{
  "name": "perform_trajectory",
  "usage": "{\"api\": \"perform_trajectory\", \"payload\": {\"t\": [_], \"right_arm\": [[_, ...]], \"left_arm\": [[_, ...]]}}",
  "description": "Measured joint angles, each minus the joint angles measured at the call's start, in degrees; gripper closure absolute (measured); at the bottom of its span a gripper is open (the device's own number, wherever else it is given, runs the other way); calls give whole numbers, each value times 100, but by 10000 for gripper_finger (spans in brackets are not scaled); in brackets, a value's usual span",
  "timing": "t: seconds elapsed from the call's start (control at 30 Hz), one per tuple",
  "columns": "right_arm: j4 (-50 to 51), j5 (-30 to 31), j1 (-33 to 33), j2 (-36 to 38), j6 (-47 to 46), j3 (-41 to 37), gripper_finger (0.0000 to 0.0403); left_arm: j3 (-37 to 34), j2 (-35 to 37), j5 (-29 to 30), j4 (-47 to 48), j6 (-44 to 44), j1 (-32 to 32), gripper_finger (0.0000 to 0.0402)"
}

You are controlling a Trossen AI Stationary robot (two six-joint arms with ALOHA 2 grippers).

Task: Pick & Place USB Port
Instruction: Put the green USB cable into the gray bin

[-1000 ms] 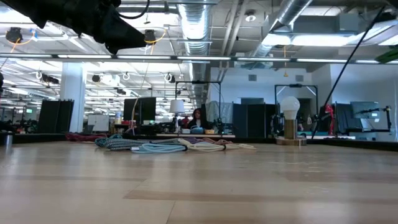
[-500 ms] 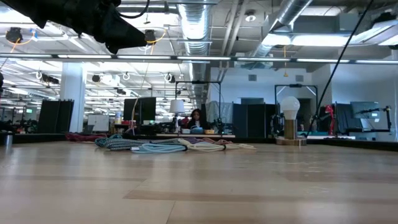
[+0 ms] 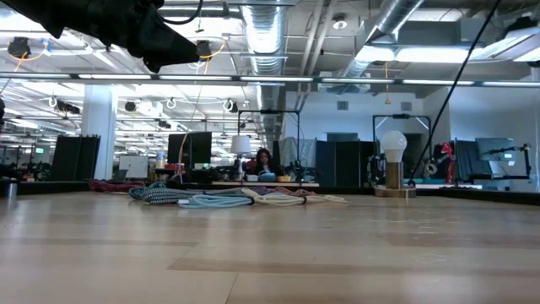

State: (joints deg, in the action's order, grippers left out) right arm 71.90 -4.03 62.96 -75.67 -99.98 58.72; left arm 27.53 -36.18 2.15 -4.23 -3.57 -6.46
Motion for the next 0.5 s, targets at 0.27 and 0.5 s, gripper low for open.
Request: {"api": "perform_trajectory", "payload": {"t": [0.27,0.5], "right_arm": [[-382,-42,-4,-385,-57,0,403],[-345,-66,-7,-623,-84,0,403]], "left_arm": [[0,0,0,7,0,0,243],[0,0,0,12,0,1,243]]}}
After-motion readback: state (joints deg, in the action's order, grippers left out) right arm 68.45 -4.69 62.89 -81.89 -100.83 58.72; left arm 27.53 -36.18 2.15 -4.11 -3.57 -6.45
